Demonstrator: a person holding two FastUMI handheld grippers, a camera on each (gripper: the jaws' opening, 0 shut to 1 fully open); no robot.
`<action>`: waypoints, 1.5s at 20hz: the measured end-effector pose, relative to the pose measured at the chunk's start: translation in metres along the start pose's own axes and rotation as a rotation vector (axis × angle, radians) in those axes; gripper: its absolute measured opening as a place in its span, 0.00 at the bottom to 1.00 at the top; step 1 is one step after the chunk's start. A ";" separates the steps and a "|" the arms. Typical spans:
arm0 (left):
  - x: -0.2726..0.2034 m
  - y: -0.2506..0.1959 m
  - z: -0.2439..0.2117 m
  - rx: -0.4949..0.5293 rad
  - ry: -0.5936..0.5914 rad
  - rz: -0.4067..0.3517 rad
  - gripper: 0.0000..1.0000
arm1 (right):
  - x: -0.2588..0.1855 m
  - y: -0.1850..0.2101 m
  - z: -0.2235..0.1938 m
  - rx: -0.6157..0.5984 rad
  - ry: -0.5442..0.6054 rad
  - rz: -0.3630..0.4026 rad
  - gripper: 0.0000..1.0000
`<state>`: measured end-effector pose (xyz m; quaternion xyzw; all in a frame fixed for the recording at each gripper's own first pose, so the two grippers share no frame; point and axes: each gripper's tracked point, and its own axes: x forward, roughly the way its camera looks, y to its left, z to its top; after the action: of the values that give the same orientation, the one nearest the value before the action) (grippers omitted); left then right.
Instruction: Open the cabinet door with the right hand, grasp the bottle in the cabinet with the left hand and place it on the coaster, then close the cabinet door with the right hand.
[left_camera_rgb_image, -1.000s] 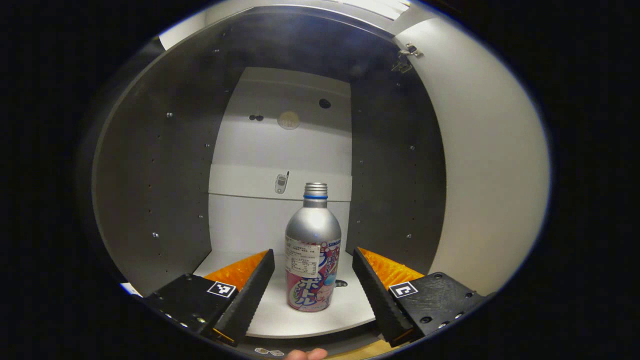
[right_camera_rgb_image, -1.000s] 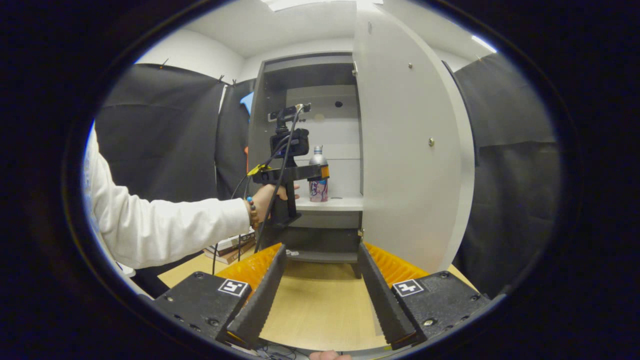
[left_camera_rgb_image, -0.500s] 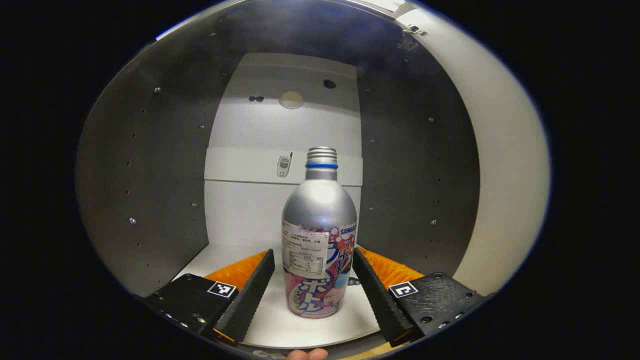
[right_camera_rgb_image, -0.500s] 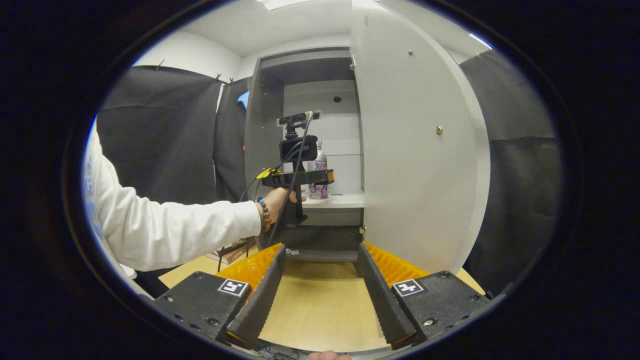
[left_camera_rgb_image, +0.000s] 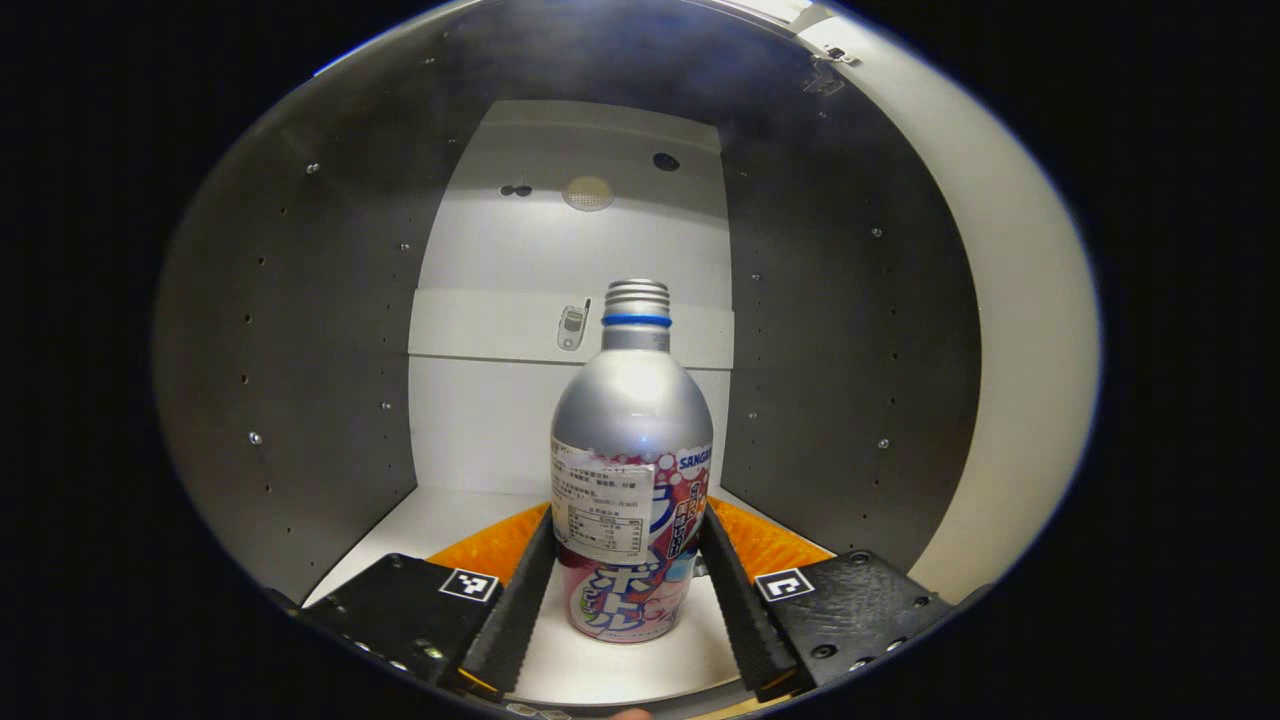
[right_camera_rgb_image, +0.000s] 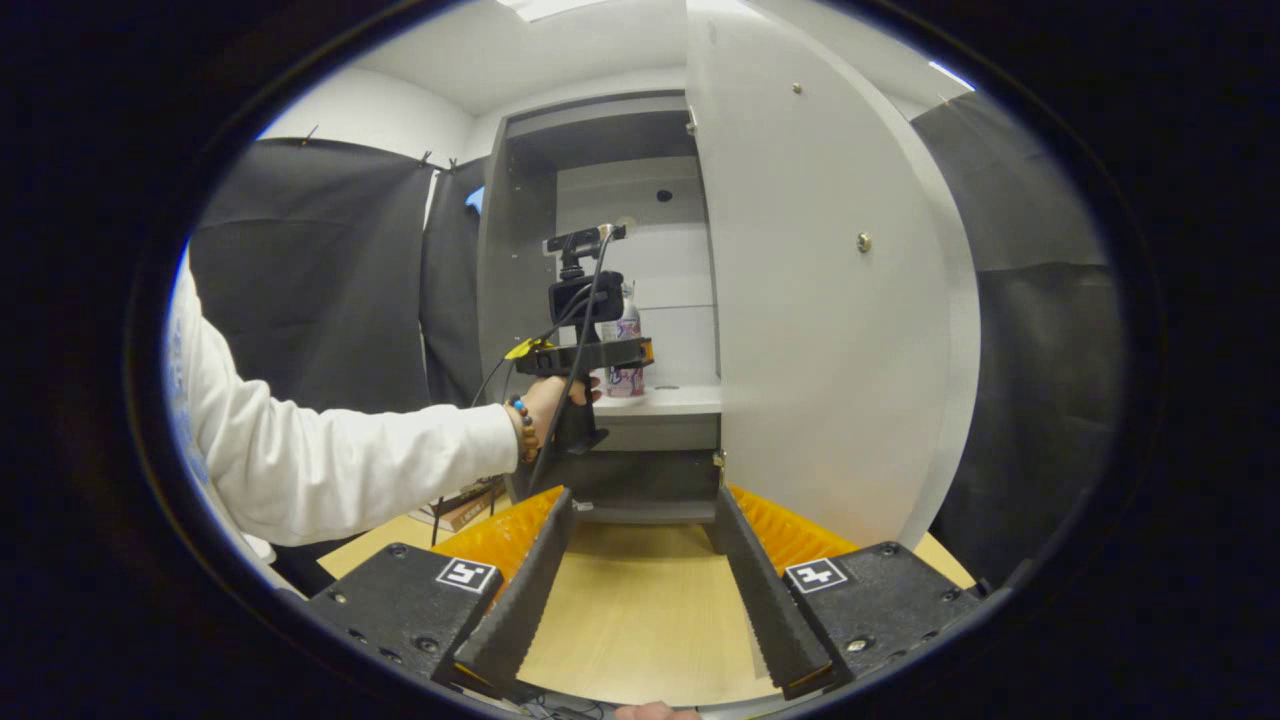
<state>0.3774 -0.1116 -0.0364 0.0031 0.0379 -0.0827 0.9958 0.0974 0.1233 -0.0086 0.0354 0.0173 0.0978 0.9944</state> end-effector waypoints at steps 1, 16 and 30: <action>-0.001 0.000 0.001 0.003 -0.002 0.000 0.76 | 0.000 0.000 0.000 0.002 0.001 0.001 0.90; -0.160 0.029 0.033 0.005 -0.092 -0.002 0.74 | -0.020 0.024 0.015 -0.027 -0.068 0.094 0.90; -0.339 0.090 -0.080 -0.039 -0.058 0.204 0.74 | -0.043 0.050 0.028 -0.059 -0.113 0.147 0.90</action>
<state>0.0528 0.0344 -0.0904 -0.0147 0.0101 0.0198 0.9996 0.0472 0.1624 0.0241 0.0127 -0.0444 0.1691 0.9845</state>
